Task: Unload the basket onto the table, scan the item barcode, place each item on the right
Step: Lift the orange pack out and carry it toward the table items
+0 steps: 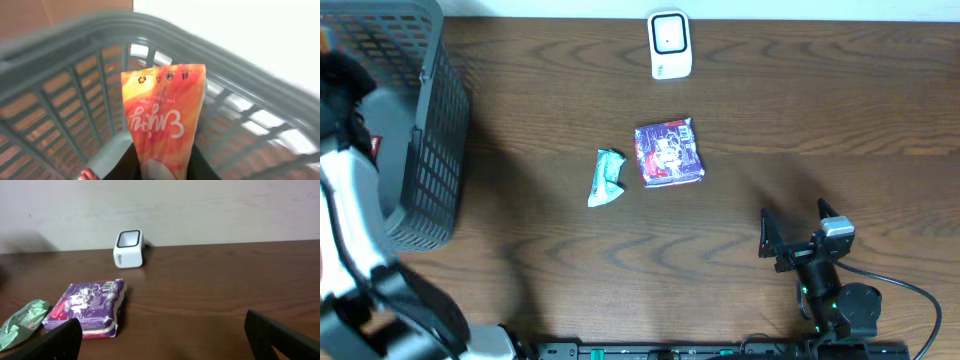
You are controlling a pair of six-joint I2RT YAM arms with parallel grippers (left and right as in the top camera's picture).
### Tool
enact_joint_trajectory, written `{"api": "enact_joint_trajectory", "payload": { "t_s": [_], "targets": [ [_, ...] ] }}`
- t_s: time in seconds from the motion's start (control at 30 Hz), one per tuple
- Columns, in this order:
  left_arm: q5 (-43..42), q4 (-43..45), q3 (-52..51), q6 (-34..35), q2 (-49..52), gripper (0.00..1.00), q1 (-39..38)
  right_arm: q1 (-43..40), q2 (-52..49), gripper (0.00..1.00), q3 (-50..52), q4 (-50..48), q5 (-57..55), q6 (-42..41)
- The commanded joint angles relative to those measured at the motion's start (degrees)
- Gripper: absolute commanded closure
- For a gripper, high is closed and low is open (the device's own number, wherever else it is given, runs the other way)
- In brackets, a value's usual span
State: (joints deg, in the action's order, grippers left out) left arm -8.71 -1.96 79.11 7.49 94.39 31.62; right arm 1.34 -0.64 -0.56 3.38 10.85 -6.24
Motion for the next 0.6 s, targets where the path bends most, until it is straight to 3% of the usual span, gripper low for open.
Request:
{"api": "enact_joint_trajectory", "payload": {
  "t_s": [0.0,0.13,0.27,0.57],
  "targets": [
    [-3.8,-3.3,0.5,11.3,-8.2,0.93,-0.1,-0.3,0.3,0.01,0.2,0.0,0.0,0.7],
    [-16.1,-3.2,0.5,16.7,-15.0,0.93,-1.2,-0.3,0.3,0.01,0.2,0.0,0.0,0.7],
    [-22.5,-3.3,0.5,19.6,-20.0,0.93,-5.3,-0.3,0.3,0.01,0.2,0.0,0.0,0.7],
    [-23.7,-12.9,0.5,19.6,-24.5,0.93,-21.8,-0.3,0.3,0.01,0.2,0.0,0.0,0.7]
  ]
}}
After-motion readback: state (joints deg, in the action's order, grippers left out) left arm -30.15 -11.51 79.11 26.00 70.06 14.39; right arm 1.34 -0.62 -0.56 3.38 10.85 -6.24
